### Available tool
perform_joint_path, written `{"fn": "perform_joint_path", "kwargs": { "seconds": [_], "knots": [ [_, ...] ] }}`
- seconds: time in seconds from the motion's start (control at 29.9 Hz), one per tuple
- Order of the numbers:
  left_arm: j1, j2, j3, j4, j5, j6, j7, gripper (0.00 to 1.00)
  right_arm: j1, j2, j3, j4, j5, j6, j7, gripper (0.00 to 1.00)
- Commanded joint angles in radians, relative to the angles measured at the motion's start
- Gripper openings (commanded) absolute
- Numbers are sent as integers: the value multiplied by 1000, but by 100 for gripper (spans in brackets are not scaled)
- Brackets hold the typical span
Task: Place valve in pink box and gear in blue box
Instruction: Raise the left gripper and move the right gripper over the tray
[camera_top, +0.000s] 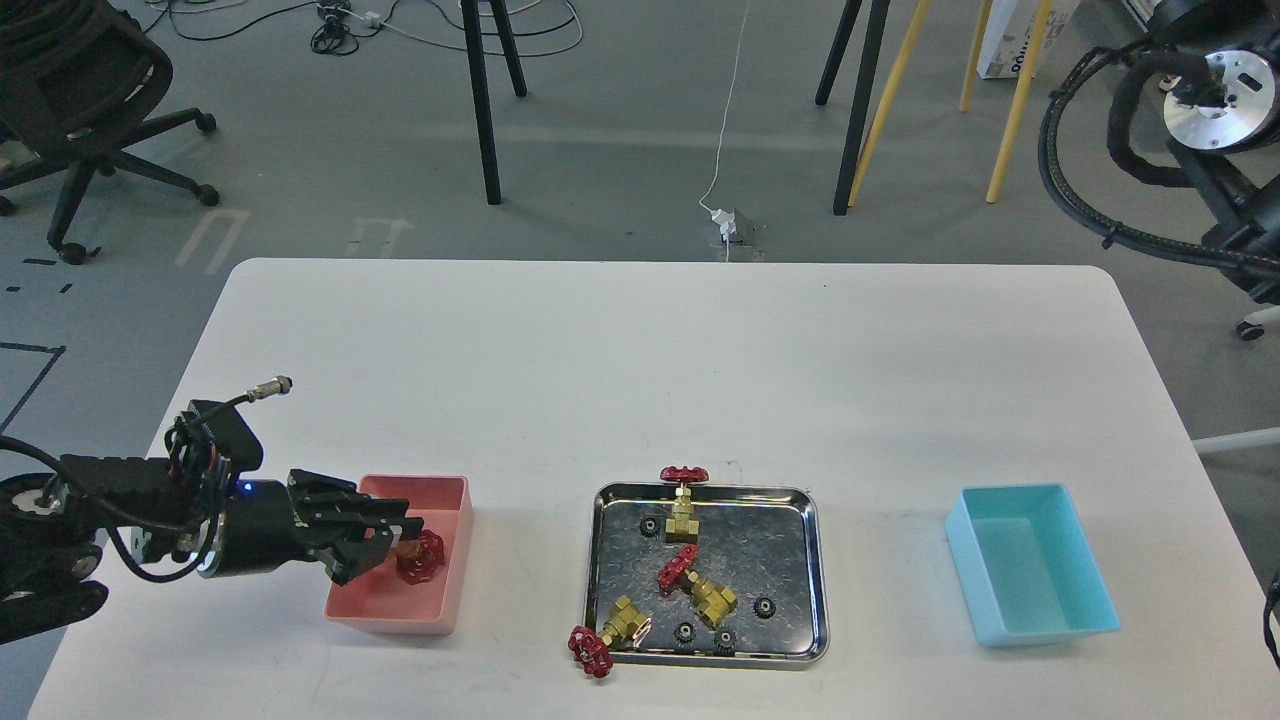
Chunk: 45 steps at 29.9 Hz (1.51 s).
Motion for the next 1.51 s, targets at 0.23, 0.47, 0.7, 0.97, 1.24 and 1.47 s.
{"fn": "perform_joint_path", "kwargs": {
  "seconds": [0.23,0.47,0.7,0.97,1.24,1.47],
  "knots": [
    [-3,17,-66,-16,-46,-6,0,62,-69,0,0,-11,0,6,2,99],
    [-29,104,-204,-104,-183,-115,0,69,-52,-3,-116,1,-142,7,2,99],
    [-11,65,-498,-134,-627,-392,0,72,5,-9,-374,116,-693,10,2,99],
    [12,-110,-679,-131,-1076,-571,0,74,35,-141,-563,510,-1187,83,2,99],
    [66,-262,-775,-118,-1080,-569,0,76,138,-195,-854,878,-1359,83,5,99],
    [98,-364,-814,-73,-1082,-563,0,76,195,-34,-1058,881,-1571,83,6,99]
  ]
}}
